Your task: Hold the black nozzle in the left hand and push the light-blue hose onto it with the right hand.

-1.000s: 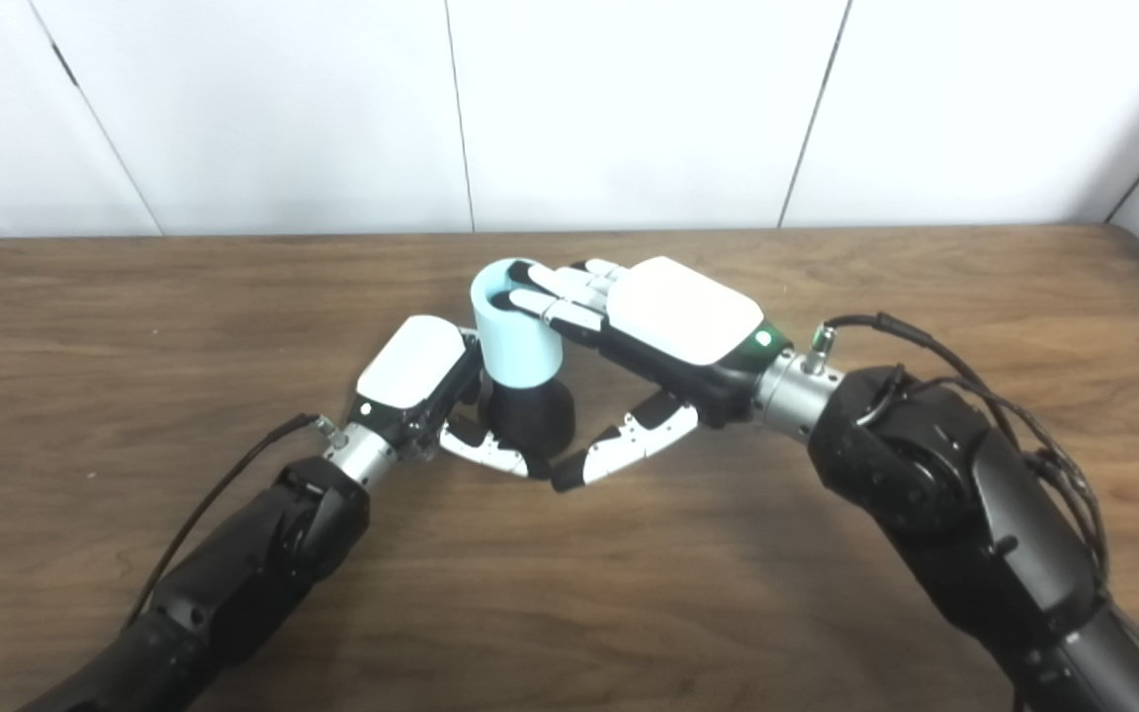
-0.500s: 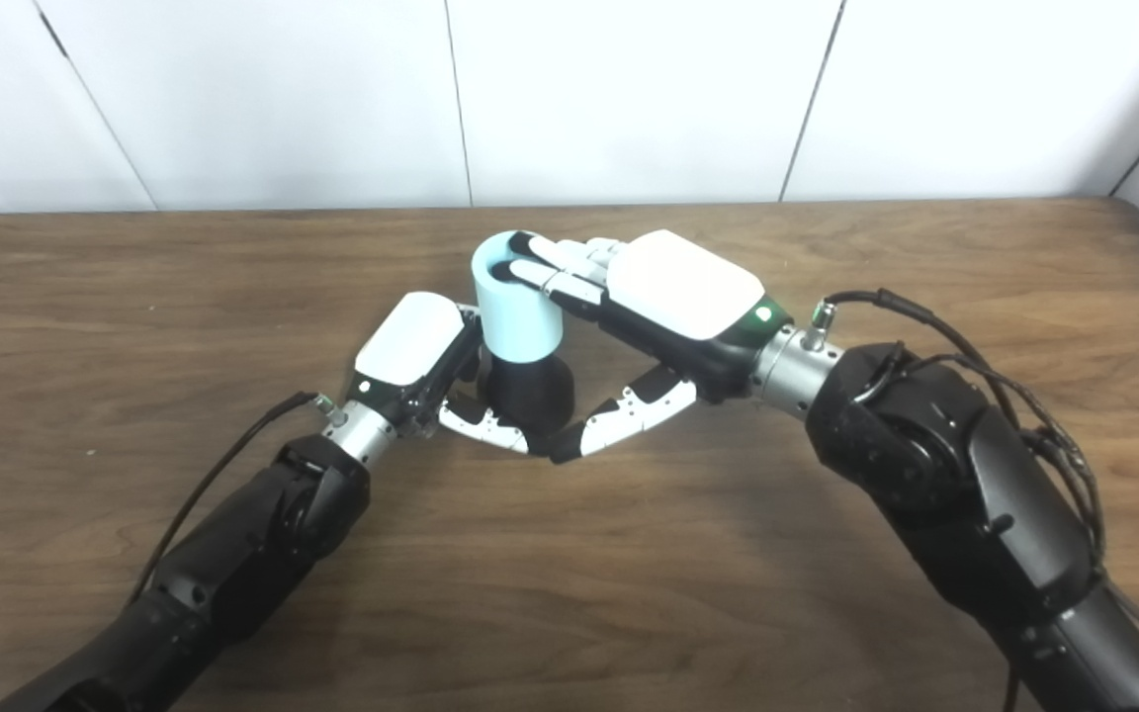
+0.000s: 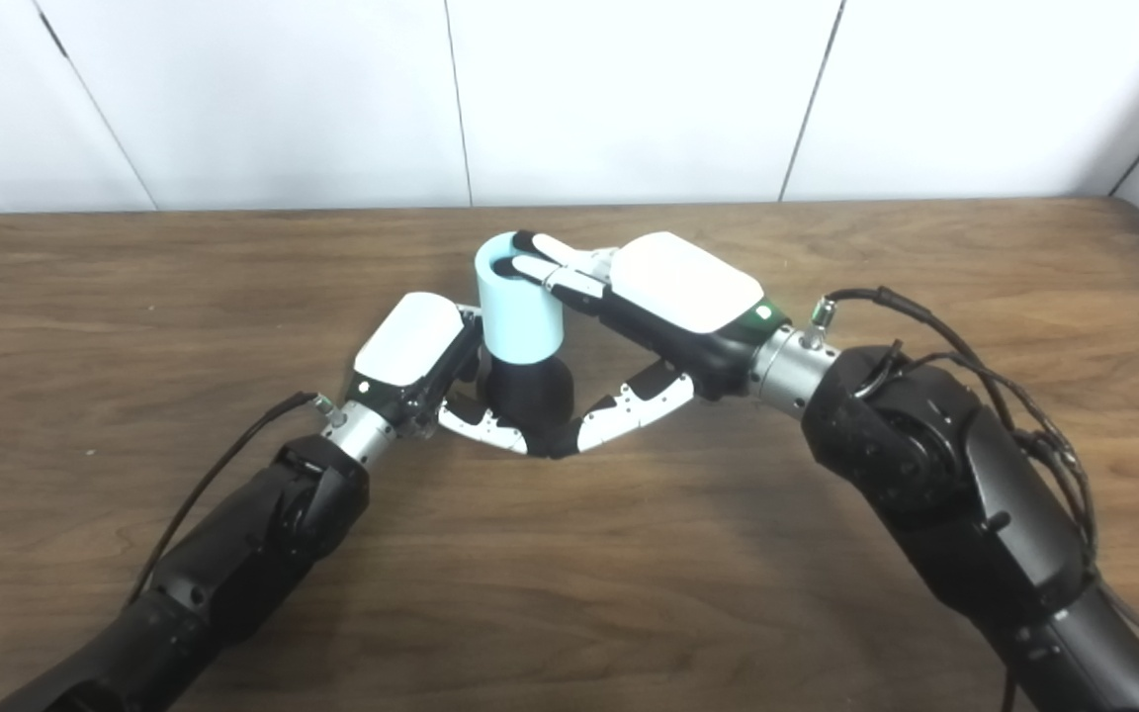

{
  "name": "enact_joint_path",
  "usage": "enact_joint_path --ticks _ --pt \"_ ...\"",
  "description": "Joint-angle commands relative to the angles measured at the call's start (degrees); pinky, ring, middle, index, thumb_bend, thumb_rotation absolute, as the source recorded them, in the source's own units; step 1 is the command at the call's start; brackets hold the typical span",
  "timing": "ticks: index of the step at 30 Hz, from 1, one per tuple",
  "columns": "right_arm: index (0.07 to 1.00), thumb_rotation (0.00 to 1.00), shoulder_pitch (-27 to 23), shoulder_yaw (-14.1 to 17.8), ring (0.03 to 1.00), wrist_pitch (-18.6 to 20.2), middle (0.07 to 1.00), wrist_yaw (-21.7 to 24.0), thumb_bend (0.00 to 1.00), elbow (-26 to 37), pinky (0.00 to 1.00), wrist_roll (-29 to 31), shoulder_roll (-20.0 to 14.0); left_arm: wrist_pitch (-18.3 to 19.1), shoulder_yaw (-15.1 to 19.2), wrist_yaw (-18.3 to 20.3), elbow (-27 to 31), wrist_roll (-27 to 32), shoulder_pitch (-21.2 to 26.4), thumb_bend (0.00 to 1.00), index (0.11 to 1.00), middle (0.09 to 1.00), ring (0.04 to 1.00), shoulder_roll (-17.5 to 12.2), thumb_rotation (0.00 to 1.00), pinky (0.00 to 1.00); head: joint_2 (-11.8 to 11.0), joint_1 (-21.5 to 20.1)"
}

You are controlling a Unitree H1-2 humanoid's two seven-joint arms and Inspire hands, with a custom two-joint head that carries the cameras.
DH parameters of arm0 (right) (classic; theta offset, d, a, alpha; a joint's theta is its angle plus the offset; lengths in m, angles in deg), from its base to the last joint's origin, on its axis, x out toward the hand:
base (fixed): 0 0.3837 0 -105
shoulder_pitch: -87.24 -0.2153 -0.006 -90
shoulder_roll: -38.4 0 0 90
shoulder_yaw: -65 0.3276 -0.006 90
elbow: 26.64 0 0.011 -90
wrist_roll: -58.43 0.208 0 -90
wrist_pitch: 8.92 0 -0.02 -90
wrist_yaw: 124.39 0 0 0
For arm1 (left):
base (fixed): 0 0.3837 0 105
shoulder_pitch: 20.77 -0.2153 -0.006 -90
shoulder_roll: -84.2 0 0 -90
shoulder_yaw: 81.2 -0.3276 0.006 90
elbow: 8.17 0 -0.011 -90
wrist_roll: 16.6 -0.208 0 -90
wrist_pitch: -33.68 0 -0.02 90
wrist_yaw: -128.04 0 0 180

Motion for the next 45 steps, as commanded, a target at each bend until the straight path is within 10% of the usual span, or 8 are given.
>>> enact_joint_path --ticks 1,18,31,45 --pt "0.91 0.76 2.6 -3.8 0.858 -4.1 0.91 4.1 0.69 -2.3 0.83 1.2 -1.6 0.6 -4.0 9.4 -3.1 -1.3 -5.2 0.52 0.499 0.409 0.373 0.1 0.0 0.28 0.0 0.1" --pt "0.849 0.64 2.5 -5.8 0.868 -13.7 0.879 -1.7 0.68 -4.0 0.81 -4.3 -3.9 0.8 -3.9 9.6 -2.8 -0.9 -5.3 0.52 0.496 0.424 0.391 0.0 0.0 0.29 0.2 0.0" --pt "0.935 0.76 3.7 -4.3 0.902 -0.8 0.949 2.5 0.64 -4.0 0.88 -3.1 -2.4 0.3 -3.8 8.6 -3.2 -1.3 -5.3 0.52 0.503 0.415 0.37 -0.1 0.0 0.28 0.2 0.0" --pt "0.911 0.74 4.2 -2.8 0.865 -2.7 0.925 -2.3 0.64 -4.3 0.83 -1.1 -1.2 0.2 -3.9 8.5 -3.3 -1.2 -5.3 0.52 0.502 0.414 0.372 -0.1 0.0 0.28 0.1 0.1"
